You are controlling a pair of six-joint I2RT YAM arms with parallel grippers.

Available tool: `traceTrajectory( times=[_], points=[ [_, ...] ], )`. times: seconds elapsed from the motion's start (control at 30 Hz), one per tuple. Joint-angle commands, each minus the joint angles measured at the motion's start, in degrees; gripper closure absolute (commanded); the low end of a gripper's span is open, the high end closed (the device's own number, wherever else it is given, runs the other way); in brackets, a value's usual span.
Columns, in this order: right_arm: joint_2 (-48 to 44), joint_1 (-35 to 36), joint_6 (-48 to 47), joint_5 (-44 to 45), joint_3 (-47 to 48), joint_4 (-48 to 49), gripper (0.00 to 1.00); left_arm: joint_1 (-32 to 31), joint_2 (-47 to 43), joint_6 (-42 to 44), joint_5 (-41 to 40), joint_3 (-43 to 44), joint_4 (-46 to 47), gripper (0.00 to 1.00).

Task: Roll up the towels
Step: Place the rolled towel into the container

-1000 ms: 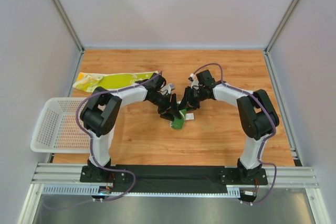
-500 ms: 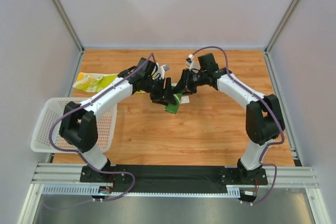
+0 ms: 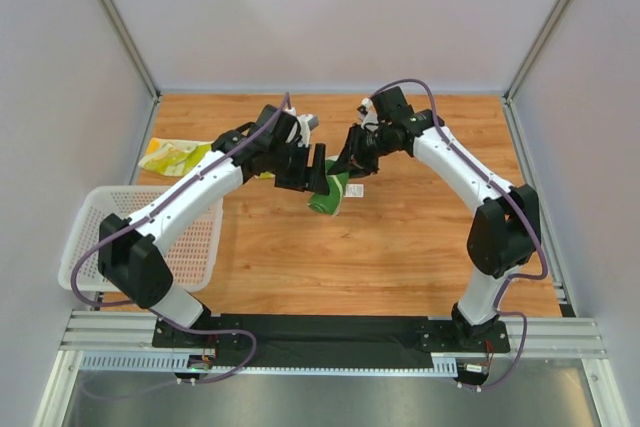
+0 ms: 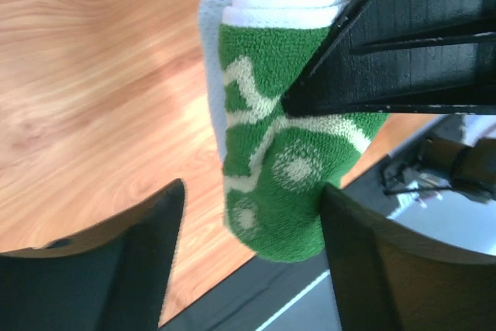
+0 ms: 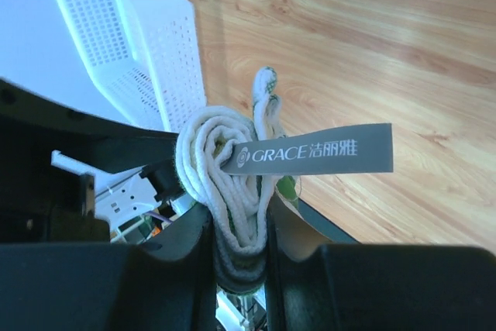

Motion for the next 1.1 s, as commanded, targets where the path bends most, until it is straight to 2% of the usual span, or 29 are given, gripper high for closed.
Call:
traceTrajectory(
  times=[0.0, 0.1, 0.13, 0.17, 0.5, 0.73, 0.87, 1.0, 1.07],
  points=[
    [-0.75, 0.47, 1.35, 5.77, 4.77, -10.33, 1.0, -3.47, -2.9, 3.53, -11.97, 5.86, -5.29, 0.21],
    [0.48, 0.65, 1.26, 8.77, 5.38, -13.41, 1.0, -7.52, -2.29, 5.99, -20.14, 11.22, -9.33, 0.2],
    [0.92, 0.65, 1.26, 8.95, 5.65, -13.59, 1.0, -8.31, -1.94, 6.26, -20.25, 12.29, -10.91, 0.19],
    [1.01, 0.65, 1.26, 9.21, 6.09, -13.94, 1.0, -9.45, -1.15, 6.52, -20.25, 13.26, -11.27, 0.01],
    [2.95, 0.92, 1.43, 7.2, 11.1, -15.87, 1.0, -14.47, 3.07, 7.14, -20.25, 13.18, -11.36, 0.0],
    [1.81, 1.0, 3.54, 3.68, 10.75, -15.79, 1.0, -17.11, 5.36, 7.76, -25.17, 12.22, -10.04, 0.01],
    [2.16, 1.09, 4.42, 0.34, 10.57, -16.4, 1.0, -19.48, 8.16, 8.81, -30.17, 14.32, -12.23, 0.05],
    [2.24, 1.0, 4.68, -2.64, 10.4, -16.84, 1.0, -20.71, 9.67, 9.08, -36.31, 15.12, -14.17, 0.17],
    [2.42, 1.09, 4.68, -3.62, 9.52, -16.76, 1.0, -21.15, 9.75, 8.99, -38.0, 15.29, -14.7, 0.34]
  ],
)
